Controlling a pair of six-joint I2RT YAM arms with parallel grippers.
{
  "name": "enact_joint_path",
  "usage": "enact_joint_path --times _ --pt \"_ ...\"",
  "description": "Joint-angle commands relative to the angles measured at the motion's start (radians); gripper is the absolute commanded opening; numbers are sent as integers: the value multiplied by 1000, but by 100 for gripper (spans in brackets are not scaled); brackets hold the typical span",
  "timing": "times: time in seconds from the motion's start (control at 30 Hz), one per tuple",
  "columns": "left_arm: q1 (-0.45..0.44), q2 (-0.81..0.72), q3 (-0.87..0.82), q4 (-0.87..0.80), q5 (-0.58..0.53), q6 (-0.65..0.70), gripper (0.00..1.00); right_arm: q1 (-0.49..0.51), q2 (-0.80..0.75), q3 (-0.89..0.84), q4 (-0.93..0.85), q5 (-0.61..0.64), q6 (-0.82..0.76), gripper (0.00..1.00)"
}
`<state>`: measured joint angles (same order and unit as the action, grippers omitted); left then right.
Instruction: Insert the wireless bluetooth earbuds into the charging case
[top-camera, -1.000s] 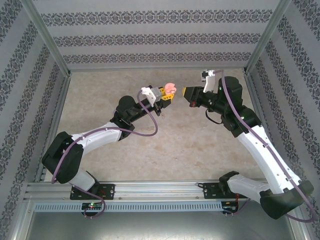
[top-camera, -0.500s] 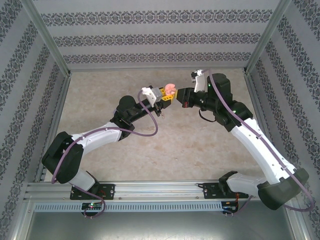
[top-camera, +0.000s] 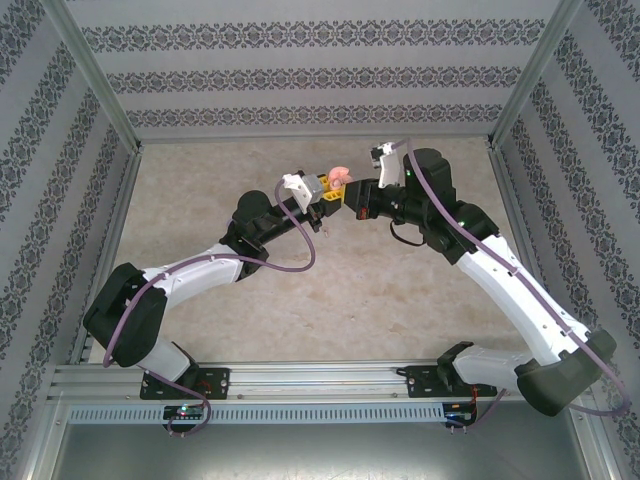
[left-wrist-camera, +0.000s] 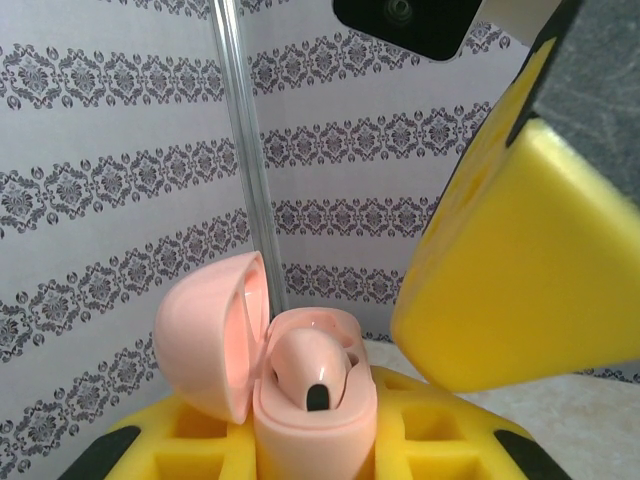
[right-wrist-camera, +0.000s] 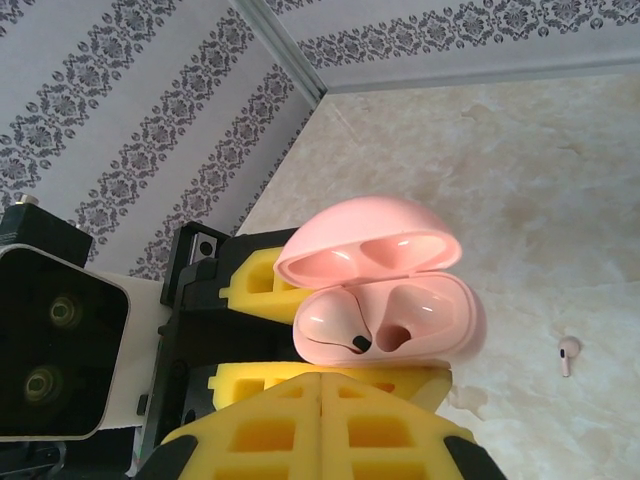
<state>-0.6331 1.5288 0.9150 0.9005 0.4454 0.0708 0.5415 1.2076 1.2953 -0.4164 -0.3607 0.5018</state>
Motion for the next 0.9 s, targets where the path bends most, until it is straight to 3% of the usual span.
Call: enact_joint_path --times 0.0,0.17,0.37,0.47,0.57,0.67,0.87 --pt "3 -4 15 24 25 0 0 12 14 37 9 18 -2 0" --pt "3 -9 7 29 6 0 0 13 -1 51 -3 15 -3 0" --pt "42 -36 -70 110 -111 -34 0 -17 -121 -4 -64 45 19 0" --pt "79 -71 -117 128 -155 -58 0 -46 -150 -71 -84 64 38 20" --pt "101 -109 -154 125 -188 -65 0 -70 -117 -137 -78 59 45 47" --pt "114 -157 -188 117 -216 -66 0 -93 -29 -179 -57 69 45 56" --pt "137 -244 -257 108 -243 -74 0 -109 281 -116 -73 103 -11 61"
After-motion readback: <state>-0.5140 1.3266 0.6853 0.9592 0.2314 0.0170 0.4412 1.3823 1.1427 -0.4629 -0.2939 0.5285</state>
